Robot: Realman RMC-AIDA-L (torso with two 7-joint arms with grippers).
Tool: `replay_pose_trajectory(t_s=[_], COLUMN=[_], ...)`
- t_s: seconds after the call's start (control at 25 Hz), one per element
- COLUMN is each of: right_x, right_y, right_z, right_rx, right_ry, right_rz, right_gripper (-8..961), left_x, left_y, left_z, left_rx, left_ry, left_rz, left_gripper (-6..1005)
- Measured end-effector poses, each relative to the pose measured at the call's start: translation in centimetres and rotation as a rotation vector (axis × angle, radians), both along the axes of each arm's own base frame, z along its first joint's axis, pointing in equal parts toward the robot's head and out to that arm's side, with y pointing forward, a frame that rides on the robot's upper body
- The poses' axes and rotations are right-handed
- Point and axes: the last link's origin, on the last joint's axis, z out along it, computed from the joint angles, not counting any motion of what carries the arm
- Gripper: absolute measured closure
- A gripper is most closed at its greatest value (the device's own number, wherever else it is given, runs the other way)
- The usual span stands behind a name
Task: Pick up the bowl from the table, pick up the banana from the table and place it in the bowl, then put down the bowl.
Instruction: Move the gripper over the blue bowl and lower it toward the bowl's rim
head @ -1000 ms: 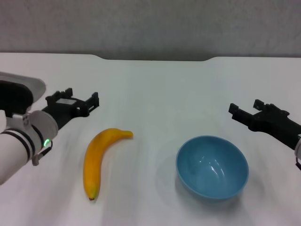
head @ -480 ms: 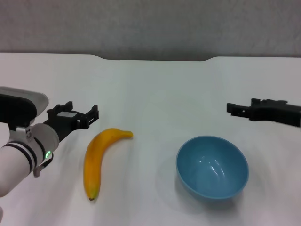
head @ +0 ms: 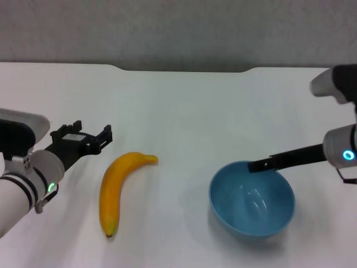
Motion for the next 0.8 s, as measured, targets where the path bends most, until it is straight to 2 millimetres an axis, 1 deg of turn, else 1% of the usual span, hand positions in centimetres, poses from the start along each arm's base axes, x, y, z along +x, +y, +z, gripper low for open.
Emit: replay_pose_trajectory(t_s=[0.08, 0.16, 0.28, 0.52, 0.8], right_x=[0.07, 0.09, 0.27, 0.65, 0.8], right_y=[-0.21, -0.54, -0.85, -0.79, -0.93], right_z=[-0.59, -0.76, -0.69, -0.36, -0.95], right_rx=[-0.029, -0.051, -0.069, -0.068, -0.087], right_ry=[0.003, 0.011, 0.013, -0.012, -0.03], right_rz=[-0.016, -0.033, -0.055, -0.061, -0.065], right_gripper=[76, 76, 76, 77, 77], left_x=[-0.36, -0.42, -0.44, -0.46, -0.29], left_y=[0.01, 0.1, 0.06, 0.01, 0.04], left_z=[-0.07, -0.11, -0.14, -0.19, -0.12], left_rx=[0.001, 0.001, 0.003, 0.002, 0.01], left_ry=[0.001, 0.002, -0.002, -0.003, -0.011], left_rz=[-0.001, -0.006, -0.007, -0.007, -0.026], left_gripper=[226, 226, 226, 226, 225])
